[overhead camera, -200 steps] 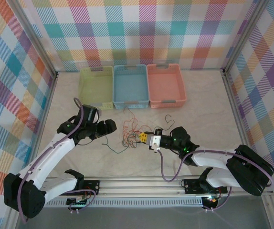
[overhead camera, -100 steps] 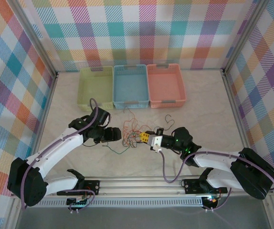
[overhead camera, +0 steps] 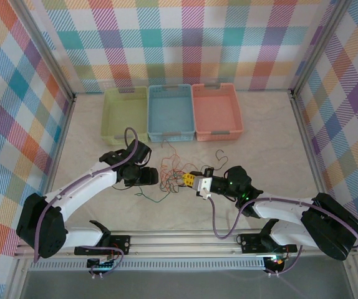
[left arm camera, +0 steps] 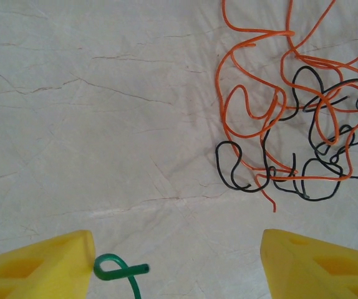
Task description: Untangle the cables
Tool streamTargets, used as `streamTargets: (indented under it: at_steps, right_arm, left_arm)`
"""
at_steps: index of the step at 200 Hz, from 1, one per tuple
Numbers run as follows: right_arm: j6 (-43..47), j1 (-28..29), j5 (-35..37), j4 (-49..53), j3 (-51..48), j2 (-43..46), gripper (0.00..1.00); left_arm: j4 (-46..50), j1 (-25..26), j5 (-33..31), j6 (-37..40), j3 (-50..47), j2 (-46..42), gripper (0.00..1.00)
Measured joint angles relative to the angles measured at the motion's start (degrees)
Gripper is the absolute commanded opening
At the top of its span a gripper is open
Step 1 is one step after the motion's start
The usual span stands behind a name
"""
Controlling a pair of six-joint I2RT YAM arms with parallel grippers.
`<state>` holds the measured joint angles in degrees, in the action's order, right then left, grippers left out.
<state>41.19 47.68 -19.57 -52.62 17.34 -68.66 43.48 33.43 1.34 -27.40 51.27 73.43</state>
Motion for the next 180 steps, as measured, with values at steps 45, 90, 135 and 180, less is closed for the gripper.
streamTargets:
  at_steps: [45, 90, 135, 180]
  right_arm:
    - [0.0, 0.0, 0.02, 0.04, 0.0, 0.02, 0.0]
    - [0.0, 0.0, 0.04, 0.35, 0.0, 0.33, 0.0]
    - [0.0, 0.0, 0.68, 0.44, 0.0, 0.37, 0.0]
    - [0.0, 0.0, 1.18, 0.46, 0.0, 0.37, 0.0]
  left_arm:
    - [-0.02, 0.37, -1.03, -0.22, 0.0, 1.27, 0.54]
    - [-0.09, 0.68, -1.22, -0.2, 0.0, 1.6, 0.51]
    - [-0.09, 0.68, -1.46, -0.17, 0.0, 1.62, 0.44]
    - [-0.09, 0.68, -1.49, -0.2, 0.0, 1.64, 0.37]
